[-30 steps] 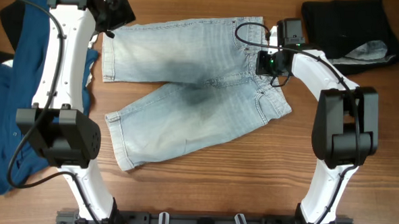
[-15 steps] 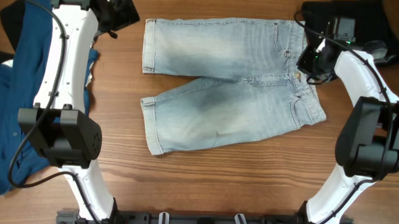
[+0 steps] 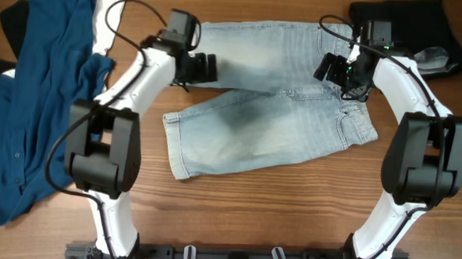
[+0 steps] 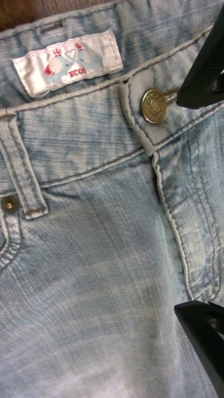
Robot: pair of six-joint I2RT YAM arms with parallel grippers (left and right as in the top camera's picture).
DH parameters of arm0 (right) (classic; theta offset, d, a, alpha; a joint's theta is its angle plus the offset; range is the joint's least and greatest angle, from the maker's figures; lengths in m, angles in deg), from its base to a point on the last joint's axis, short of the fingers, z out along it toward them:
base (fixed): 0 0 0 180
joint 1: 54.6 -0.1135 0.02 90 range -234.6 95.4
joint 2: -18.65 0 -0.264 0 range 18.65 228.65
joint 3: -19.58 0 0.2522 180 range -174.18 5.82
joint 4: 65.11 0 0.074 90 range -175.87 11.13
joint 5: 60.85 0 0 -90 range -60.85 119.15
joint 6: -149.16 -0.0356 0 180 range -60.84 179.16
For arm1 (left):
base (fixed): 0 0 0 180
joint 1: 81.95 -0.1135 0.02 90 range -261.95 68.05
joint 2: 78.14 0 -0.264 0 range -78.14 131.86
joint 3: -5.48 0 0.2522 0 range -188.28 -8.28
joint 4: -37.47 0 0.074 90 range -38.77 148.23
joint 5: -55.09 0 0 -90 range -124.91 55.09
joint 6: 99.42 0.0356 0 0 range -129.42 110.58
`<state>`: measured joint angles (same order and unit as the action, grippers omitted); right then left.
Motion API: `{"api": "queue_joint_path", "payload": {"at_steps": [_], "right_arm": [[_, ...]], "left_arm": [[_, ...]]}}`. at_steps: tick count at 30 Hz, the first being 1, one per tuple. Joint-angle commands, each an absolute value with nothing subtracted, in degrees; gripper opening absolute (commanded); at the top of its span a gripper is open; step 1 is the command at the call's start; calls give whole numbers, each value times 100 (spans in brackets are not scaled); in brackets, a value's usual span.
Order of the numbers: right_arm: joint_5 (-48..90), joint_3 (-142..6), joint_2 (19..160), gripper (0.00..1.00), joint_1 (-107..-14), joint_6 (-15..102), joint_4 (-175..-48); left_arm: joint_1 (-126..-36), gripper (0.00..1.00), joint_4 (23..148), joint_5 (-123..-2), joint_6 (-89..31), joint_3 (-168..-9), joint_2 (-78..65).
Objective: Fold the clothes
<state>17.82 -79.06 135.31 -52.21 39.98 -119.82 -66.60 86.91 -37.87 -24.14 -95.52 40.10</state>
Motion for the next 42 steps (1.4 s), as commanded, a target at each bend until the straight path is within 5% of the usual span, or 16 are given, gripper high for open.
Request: {"api": "queue_joint_path", "payload": {"at_steps": [1,15,23,28,31,34,39,42], "right_arm": [[1659,-7985,13489,100,-5219,4260,-12004],[1662,-7983,13489,100,-5219,4402,-11982],[1662,-7983,13489,100,-5219,4415,-11880],[1659,-7983,13489,100,-5219,4413,-11880],[1657,-7983,13489,100,-5219,4411,-11888],[1657,-7983,13489,100,-5219,4411,-11906],[1659,-7983,13489,99,-5219,4411,-11969],[1664,-7983,13489,98,-5219,4417,-12039]], "left_arm": [[-6633,100,7742,-3429,-1409,-8936,4016],[-7637,100,6634,-3765,174,-8625,4701],[-7353,100,10927,-4373,-1293,-9793,3112],[-7331,100,10754,-4399,-1293,-8822,3149],[-7331,86,9983,-4450,-1293,-8105,3149],[-7331,48,9355,-4452,-1378,-7686,3149],[-7335,5,8717,-4417,-1531,-7069,3149],[-7541,4,8201,-3822,-1527,-7061,3146]]}}
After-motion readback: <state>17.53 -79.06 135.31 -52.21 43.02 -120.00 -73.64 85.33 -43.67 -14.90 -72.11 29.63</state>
